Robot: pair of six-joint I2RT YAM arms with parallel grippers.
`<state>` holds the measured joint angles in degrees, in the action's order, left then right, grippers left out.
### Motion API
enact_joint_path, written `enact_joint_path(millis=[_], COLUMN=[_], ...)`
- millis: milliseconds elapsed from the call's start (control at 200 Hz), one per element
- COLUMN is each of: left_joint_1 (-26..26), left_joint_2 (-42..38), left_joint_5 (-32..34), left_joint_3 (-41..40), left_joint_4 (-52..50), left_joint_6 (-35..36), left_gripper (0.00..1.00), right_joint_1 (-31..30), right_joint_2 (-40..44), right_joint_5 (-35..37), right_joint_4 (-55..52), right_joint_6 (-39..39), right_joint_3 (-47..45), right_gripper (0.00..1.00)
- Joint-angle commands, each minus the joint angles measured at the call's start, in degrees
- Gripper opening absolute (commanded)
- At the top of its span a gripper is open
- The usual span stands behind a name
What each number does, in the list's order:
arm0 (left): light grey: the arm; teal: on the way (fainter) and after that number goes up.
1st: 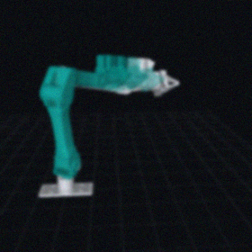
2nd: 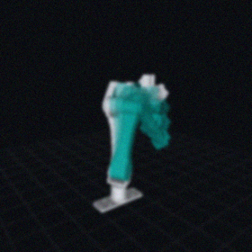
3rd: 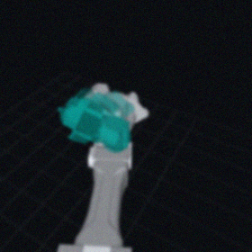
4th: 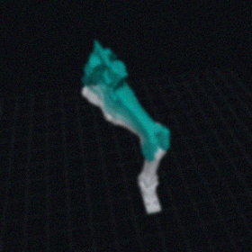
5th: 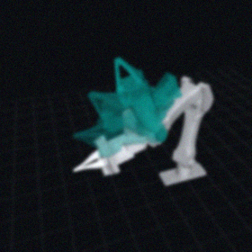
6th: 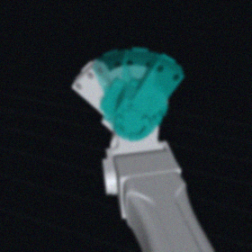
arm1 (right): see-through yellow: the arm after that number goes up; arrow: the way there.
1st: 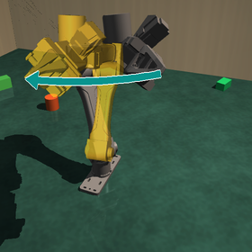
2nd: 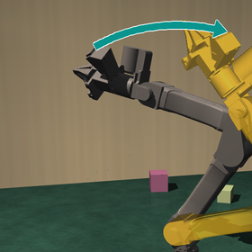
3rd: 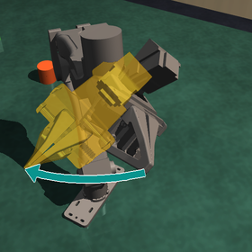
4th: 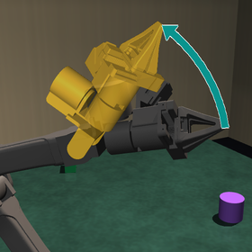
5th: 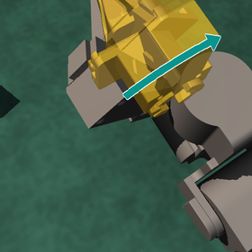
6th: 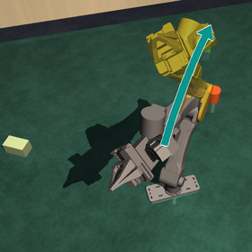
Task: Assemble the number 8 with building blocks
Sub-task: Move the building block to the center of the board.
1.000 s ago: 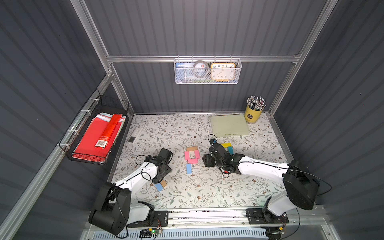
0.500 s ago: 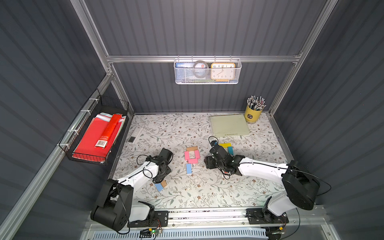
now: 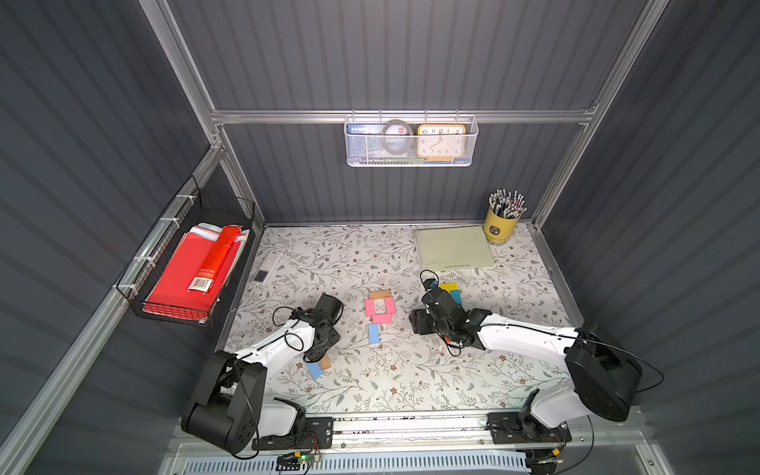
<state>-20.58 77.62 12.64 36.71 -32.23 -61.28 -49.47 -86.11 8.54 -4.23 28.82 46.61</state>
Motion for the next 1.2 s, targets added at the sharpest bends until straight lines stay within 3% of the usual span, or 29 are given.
enact_joint_path(millis=[0, 445, 645, 795, 1060, 1190], left_joint_1=[0.28, 0.28, 0.28, 0.28, 0.28, 0.28], left_joint_2=[1.03, 0.27, 0.36, -0.01, 3.96, 5.69], left_joint_5=[-0.69, -2.46, -5.35, -6.67, -6.80, -8.36], left_joint_3=[-0.91, -1.35, -1.27, -1.33, 1.48, 2.69], left_joint_4=[0.37, 2.84, 5.21, 6.49, 8.78, 9.12], left_joint_6=[2.09, 3.58, 3.51, 2.49, 2.46, 2.77], left_gripper=[0.47, 0.28, 0.24, 0.20, 0.21, 0.28], right_joint_1=[0.25, 0.34, 0.09, -0.60, -6.27, -10.14], right_joint_2=[0.41, -0.51, -2.18, -2.16, -4.05, -7.05], right_joint_5=[-0.39, -0.84, -5.64, -5.07, -4.88, -3.94], right_joint_4=[0.27, 0.10, -0.24, -0.15, 2.12, 2.12], right_joint_6=[-0.52, -0.13, -0.43, -0.17, -0.70, 0.64], right_joint_3=[-0.58, -0.30, 1.26, 1.82, 5.27, 8.64], right_gripper=[0.65, 0.65, 0.65, 0.64, 0.65, 0.65])
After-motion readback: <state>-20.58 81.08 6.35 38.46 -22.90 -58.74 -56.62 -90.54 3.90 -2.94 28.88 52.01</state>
